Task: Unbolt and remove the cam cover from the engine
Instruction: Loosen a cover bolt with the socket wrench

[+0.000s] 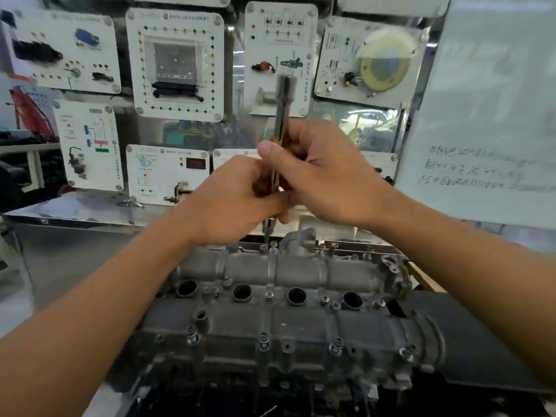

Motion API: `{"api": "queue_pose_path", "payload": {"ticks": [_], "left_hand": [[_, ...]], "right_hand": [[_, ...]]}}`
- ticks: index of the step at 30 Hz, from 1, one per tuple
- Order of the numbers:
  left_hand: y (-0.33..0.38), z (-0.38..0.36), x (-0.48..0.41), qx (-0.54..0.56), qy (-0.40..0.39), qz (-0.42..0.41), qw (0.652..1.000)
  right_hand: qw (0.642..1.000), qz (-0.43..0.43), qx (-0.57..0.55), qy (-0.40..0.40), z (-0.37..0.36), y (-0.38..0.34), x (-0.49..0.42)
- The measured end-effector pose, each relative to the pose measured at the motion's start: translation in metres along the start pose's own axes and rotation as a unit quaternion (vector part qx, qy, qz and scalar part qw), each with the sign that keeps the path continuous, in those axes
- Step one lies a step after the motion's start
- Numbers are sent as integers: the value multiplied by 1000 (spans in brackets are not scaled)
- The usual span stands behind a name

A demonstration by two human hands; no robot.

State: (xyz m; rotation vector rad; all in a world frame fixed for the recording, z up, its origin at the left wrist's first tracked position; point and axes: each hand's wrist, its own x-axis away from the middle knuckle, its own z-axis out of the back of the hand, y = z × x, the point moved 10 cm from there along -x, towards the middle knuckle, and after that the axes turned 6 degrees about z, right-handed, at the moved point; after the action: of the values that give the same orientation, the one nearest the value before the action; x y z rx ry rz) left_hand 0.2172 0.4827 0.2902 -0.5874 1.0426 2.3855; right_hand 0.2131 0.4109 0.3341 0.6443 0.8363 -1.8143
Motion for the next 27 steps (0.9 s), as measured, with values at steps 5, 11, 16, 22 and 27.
{"api": "queue_pose_path", "payload": {"ticks": [5, 11, 16, 22, 27], "left_hand": [[83, -98, -37, 127, -79, -36, 988], [172, -275, -41, 248, -165, -18, 954], [250, -424, -4, 199, -288, -44, 936], [253, -564, 64, 55, -423, -19, 904], [236, -607, 80, -35, -400, -25, 916]], "right_hand": [[984, -108, 115, 81, 119, 21, 64], [883, -419, 89, 191, 254, 88, 252], [762, -599, 70, 237, 321, 101, 436], [626, -754, 99, 172, 318, 113, 604], [580, -804, 70, 111, 296, 137, 656]]}}
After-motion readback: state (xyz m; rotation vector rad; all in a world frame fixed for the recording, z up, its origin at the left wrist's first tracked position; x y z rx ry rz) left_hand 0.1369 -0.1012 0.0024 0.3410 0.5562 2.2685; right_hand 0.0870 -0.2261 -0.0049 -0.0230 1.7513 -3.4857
